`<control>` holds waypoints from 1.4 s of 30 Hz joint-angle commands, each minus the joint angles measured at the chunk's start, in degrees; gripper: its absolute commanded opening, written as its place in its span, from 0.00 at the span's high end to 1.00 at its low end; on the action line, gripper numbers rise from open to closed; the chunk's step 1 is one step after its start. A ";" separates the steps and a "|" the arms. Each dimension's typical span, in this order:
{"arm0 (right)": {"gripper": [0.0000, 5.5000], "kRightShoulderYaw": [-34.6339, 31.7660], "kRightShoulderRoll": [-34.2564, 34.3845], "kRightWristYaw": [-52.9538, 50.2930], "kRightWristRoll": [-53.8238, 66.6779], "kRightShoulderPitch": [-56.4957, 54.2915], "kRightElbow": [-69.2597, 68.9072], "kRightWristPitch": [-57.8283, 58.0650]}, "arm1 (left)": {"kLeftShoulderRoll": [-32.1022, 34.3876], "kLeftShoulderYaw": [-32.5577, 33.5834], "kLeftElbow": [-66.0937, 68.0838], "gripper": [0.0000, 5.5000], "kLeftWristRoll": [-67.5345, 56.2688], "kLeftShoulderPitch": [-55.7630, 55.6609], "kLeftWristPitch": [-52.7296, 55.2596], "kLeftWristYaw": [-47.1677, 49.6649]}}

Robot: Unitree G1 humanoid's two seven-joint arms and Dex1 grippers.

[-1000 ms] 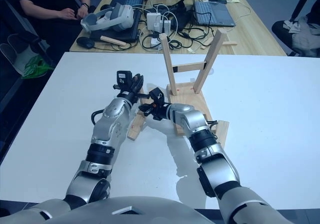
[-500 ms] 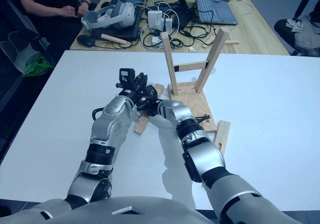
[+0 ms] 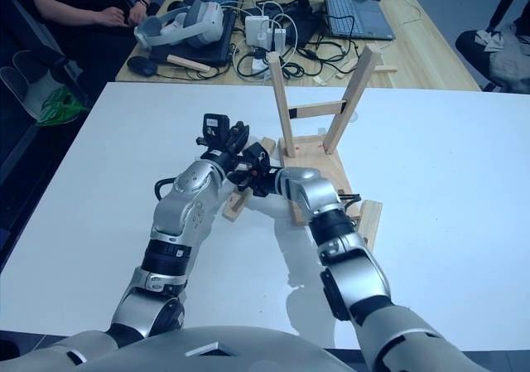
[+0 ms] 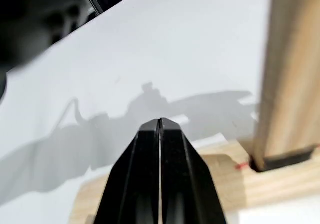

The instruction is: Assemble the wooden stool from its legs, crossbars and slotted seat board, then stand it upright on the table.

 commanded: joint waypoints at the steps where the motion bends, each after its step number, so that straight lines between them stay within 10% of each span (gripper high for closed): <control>1: 1.00 1.98 -11.94 5.50 3.41 11.86 -26.33 8.33 | 0.73 0.92 0.69 0.92 1.34 3.28 1.05 1.81; 20: 1.00 -24.12 -14.40 -8.12 27.18 19.39 -47.49 25.12 | 11.11 -3.66 -2.79 0.92 5.82 8.14 -2.76 -5.08; 30: 1.00 -22.97 -13.35 -12.84 29.36 18.85 -46.54 22.95 | 9.56 -2.24 -0.60 0.92 4.61 7.45 -6.43 -6.48; 42: 1.00 -22.98 -10.48 -18.07 28.32 20.95 -41.05 16.97 | 8.17 2.56 -15.10 0.69 0.81 -6.64 -4.47 -5.85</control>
